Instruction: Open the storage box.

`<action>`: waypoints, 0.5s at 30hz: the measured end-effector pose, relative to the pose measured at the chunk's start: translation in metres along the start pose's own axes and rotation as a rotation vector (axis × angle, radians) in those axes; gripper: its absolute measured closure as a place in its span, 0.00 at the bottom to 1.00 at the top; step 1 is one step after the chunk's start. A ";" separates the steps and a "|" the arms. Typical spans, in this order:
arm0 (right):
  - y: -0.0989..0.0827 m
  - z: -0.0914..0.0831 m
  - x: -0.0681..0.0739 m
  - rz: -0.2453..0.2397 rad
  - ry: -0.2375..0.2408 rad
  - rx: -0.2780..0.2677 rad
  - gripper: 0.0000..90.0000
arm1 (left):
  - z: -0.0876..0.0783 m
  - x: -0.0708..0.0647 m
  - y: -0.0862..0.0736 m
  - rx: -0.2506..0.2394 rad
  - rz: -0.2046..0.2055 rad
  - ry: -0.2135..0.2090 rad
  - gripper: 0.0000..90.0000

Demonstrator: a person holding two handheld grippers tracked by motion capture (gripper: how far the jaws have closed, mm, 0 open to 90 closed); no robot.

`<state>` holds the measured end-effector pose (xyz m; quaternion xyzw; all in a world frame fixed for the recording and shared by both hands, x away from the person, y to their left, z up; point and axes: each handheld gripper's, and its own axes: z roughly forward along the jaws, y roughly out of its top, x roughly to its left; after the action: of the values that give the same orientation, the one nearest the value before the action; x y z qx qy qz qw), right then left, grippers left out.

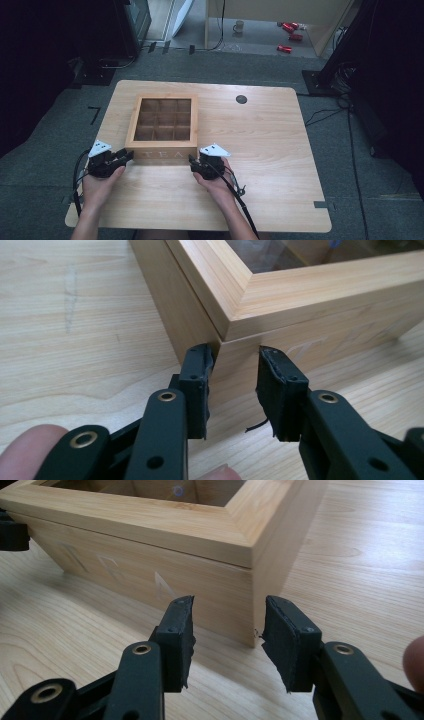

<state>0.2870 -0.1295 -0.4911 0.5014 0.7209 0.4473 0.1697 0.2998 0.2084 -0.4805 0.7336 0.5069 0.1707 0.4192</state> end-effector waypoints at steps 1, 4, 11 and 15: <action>0.002 0.001 0.002 -0.004 -0.001 -0.008 0.63 | 0.000 -0.001 0.000 -0.001 0.005 0.006 0.76; 0.005 0.002 0.003 -0.002 -0.005 -0.023 0.65 | -0.001 -0.002 0.001 -0.005 0.006 0.010 0.76; 0.012 0.001 -0.001 0.013 0.007 -0.033 0.68 | -0.005 -0.004 0.004 -0.031 -0.001 0.020 0.77; 0.014 -0.001 -0.001 0.012 0.011 -0.038 0.68 | -0.005 -0.003 0.003 -0.034 0.001 0.010 0.77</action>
<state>0.2947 -0.1293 -0.4799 0.5001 0.7101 0.4648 0.1725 0.2969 0.2077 -0.4744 0.7257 0.5058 0.1832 0.4289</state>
